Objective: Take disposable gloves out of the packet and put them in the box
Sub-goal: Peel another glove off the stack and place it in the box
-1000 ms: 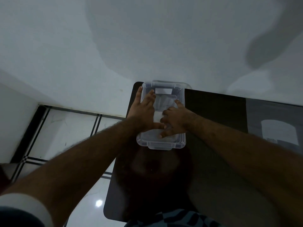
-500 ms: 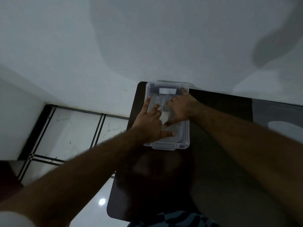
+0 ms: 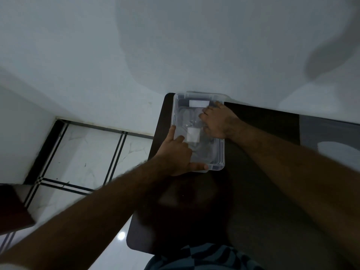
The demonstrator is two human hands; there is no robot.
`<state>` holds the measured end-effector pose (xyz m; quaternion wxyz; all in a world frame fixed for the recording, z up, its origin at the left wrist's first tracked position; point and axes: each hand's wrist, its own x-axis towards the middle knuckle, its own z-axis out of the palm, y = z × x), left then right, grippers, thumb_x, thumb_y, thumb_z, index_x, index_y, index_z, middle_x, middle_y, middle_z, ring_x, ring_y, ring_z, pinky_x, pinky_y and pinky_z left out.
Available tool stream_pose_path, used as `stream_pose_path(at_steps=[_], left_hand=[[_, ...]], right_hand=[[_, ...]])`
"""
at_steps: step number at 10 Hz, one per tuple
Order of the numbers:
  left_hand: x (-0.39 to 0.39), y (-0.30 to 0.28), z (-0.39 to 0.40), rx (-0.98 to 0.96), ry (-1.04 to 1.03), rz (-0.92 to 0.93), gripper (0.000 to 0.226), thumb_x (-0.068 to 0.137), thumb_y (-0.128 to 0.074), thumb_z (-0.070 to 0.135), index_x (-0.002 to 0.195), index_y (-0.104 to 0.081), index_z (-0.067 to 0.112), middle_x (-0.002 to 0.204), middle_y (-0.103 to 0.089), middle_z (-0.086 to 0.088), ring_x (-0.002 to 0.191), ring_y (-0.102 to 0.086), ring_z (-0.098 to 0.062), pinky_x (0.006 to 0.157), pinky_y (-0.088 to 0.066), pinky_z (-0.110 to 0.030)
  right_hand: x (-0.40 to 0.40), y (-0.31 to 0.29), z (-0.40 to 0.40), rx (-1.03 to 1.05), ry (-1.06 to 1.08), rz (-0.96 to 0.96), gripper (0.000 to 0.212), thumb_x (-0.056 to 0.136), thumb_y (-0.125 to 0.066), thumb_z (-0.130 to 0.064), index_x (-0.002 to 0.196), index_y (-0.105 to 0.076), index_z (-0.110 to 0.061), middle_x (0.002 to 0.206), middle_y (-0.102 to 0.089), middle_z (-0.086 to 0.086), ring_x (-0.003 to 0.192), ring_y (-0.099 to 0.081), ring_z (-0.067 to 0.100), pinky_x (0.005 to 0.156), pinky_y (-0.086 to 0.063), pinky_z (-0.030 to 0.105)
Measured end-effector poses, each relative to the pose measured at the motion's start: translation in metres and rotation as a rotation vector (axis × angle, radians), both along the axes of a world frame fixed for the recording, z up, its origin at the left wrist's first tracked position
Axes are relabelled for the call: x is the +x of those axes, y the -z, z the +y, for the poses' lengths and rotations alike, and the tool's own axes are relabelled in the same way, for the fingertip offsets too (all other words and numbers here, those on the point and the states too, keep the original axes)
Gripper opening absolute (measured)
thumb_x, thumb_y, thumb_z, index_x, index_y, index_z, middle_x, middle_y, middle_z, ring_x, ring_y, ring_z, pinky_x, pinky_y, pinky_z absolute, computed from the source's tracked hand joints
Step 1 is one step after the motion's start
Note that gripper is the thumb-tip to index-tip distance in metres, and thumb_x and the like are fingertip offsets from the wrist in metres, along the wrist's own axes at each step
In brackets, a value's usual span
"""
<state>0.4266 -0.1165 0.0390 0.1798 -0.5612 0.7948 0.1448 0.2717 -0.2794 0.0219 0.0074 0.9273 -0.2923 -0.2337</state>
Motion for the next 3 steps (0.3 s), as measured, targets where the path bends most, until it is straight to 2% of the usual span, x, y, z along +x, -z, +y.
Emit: stream_pose_path(at_steps=[1,2,3], left_hand=[[0.001,0.001,0.014,-0.054,-0.043,0.006,0.114,0.083,-0.004,0.096,0.128,-0.075,0.018,0.13,-0.075,-0.008,0.145,-0.051,-0.029,0.126,0.009,-0.067],[0.001,0.002,0.028,-0.08,-0.021,-0.027,0.118,0.082,0.003,0.098,0.108,-0.08,0.019,0.111,-0.079,-0.005,0.134,-0.059,-0.028,0.126,-0.001,-0.07],[-0.001,-0.004,0.032,-0.119,-0.03,-0.053,0.113,0.085,0.0,0.097,0.1,-0.079,0.019,0.1,-0.077,-0.002,0.123,-0.063,-0.026,0.124,-0.008,-0.07]], right_hand=[[-0.021,-0.008,0.028,0.038,0.01,-0.108,0.045,0.108,-0.039,-0.042,0.139,-0.06,-0.018,0.143,-0.064,0.008,0.139,-0.054,0.025,0.129,-0.008,0.055],[-0.04,-0.009,0.054,0.107,0.003,-0.108,0.042,0.108,-0.039,-0.044,0.139,-0.061,-0.025,0.143,-0.066,0.002,0.141,-0.053,0.02,0.129,0.001,0.055],[-0.055,-0.014,0.069,0.082,0.025,-0.157,0.042,0.109,-0.039,-0.046,0.139,-0.06,-0.026,0.145,-0.064,0.001,0.144,-0.05,0.02,0.13,0.0,0.055]])
